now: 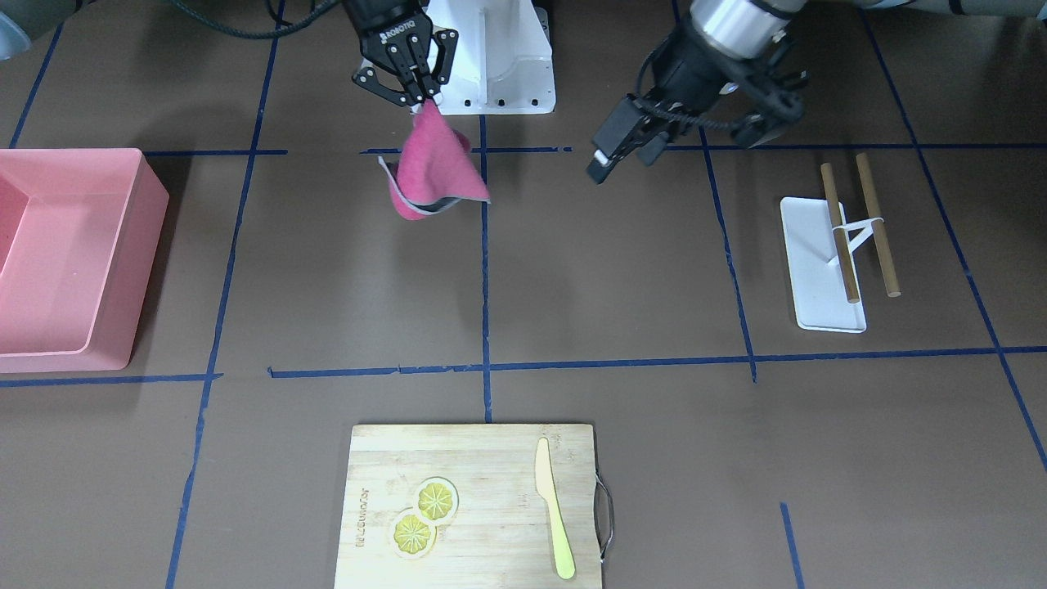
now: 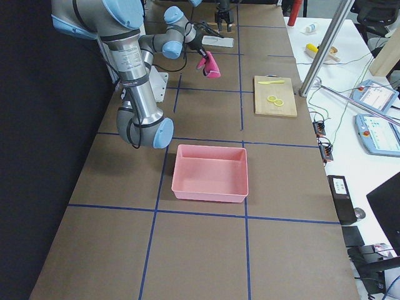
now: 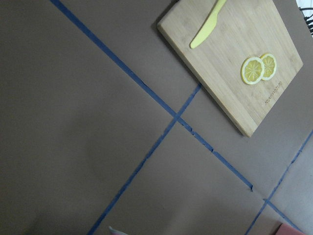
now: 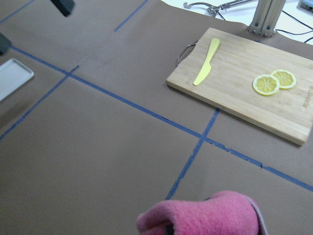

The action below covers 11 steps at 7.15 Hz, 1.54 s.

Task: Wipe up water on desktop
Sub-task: 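Open the left gripper and withdraw it while the right gripper holds the cloth, then lower the pink cloth onto the table with the right gripper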

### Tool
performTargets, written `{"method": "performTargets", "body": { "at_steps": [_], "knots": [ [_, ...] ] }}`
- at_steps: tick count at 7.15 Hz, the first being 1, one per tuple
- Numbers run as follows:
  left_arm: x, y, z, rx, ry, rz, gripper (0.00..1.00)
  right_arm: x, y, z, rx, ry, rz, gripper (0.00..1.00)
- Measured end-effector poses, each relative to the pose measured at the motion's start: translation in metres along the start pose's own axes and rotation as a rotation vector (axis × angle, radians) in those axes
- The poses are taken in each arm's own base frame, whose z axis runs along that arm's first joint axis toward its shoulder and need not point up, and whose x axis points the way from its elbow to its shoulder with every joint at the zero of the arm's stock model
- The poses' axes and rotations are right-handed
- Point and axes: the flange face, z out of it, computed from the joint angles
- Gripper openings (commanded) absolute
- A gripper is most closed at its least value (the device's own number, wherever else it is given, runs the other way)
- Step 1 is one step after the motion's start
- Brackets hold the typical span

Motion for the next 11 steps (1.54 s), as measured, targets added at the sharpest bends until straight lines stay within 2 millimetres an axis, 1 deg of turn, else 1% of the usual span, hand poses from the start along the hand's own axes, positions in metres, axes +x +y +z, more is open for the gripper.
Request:
{"method": "performTargets", "body": {
  "at_steps": [1,2,3,4,5,6,7,8,9,10,11],
  "knots": [
    [-0.011,-0.002,-0.015,0.022,-0.058,0.096,1.0,0.006,0.008,-0.006,-0.071,0.05,-0.008,0.0],
    [-0.02,-0.006,-0.025,0.039,-0.105,0.177,1.0,0.011,0.016,-0.011,-0.17,0.063,-0.004,0.0],
    [-0.032,-0.014,-0.031,0.053,-0.14,0.238,1.0,0.019,0.023,-0.011,-0.296,0.045,0.022,0.01],
    [-0.051,-0.029,-0.035,0.065,-0.176,0.288,1.0,0.03,0.024,-0.009,-0.389,0.034,0.062,0.01],
    [-0.075,-0.05,-0.04,0.078,-0.217,0.358,1.0,0.039,0.024,-0.001,-0.442,0.058,0.15,0.0],
    [-0.098,-0.069,-0.047,0.088,-0.252,0.419,1.0,0.042,0.027,0.016,-0.481,0.096,0.271,0.0],
    [-0.119,-0.087,-0.055,0.095,-0.283,0.466,1.0,0.04,0.031,0.039,-0.524,0.105,0.362,0.0],
    [-0.141,-0.104,-0.062,0.098,-0.316,0.515,1.0,0.036,0.036,0.068,-0.563,0.085,0.426,0.0],
    [-0.164,-0.12,-0.071,0.097,-0.347,0.559,1.0,0.036,0.041,0.095,-0.582,0.071,0.465,0.0],
    [-0.18,-0.133,-0.077,0.096,-0.37,0.588,1.0,0.04,0.046,0.115,-0.593,0.063,0.483,0.0],
    [-0.189,-0.14,-0.079,0.094,-0.382,0.598,1.0,0.047,0.052,0.131,-0.608,0.076,0.495,0.0]
  ]
}}
